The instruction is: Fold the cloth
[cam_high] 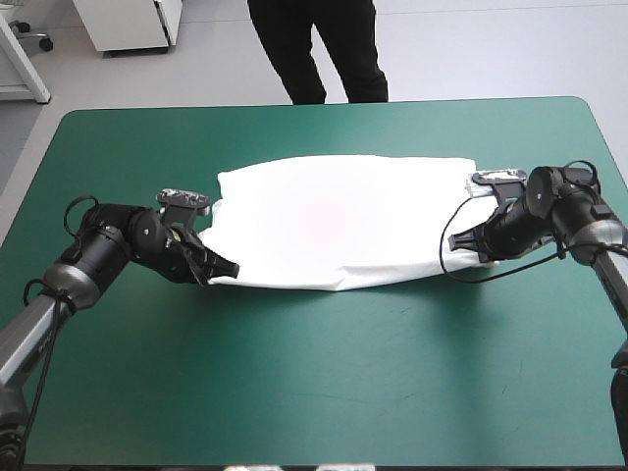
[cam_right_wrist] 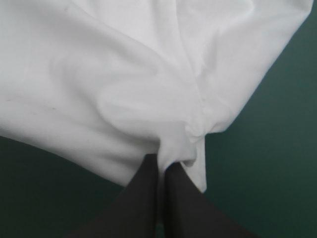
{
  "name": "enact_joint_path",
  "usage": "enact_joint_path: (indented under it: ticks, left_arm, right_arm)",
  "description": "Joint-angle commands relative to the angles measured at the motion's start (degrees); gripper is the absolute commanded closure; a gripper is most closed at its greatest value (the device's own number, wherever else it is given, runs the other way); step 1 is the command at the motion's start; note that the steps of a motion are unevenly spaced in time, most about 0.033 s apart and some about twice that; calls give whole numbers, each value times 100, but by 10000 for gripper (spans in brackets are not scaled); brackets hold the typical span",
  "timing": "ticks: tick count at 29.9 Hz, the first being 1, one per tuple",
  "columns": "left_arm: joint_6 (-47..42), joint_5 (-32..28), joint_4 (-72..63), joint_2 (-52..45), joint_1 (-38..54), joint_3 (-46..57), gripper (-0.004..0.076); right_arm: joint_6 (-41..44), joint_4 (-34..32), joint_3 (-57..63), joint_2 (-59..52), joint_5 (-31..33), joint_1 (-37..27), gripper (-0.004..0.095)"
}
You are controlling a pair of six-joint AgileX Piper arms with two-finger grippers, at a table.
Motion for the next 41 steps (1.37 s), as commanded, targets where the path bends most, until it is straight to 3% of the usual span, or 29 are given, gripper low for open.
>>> enact_joint_path:
  ticks: [1, 11, 20, 23, 27, 29, 32, 35, 41]
  left_arm:
    - [29, -158, -44, -412, -177, 310, 733]
    - [28, 16, -49, -706, -325, 864, 733]
    - [4, 7, -49, -740, -325, 1077, 712]
    - [35, 75, -49, -740, -325, 1086, 582]
    - [23, 394, -49, -740, -325, 1086, 332]
    - [-9, 611, -41, -749, -325, 1061, 255]
    - [-9, 1187, -41, -749, -325, 825, 227]
    - [-9, 1619, -81, -848, -325, 246, 227]
    - [-9, 1142, -210, -1248, -325, -1396, 227]
  right_arm:
    - [-58, -32, 290, -420, -76, -55, 925]
    - [-141, -32, 1224, -753, 116, -45, 925]
    - [-207, -70, 1337, -813, 20, -45, 894]
    - [-207, -80, 1337, -813, 42, -45, 777]
    - [-168, -235, 1325, -868, 125, -45, 529]
    - [-36, -390, 1317, -969, 145, -45, 409]
    - [285, -699, 1224, -1226, 235, -45, 270]
    - [704, -1214, 952, -1542, 291, -45, 250]
    - [1510, -2325, 91, -1855, 318, -45, 250]
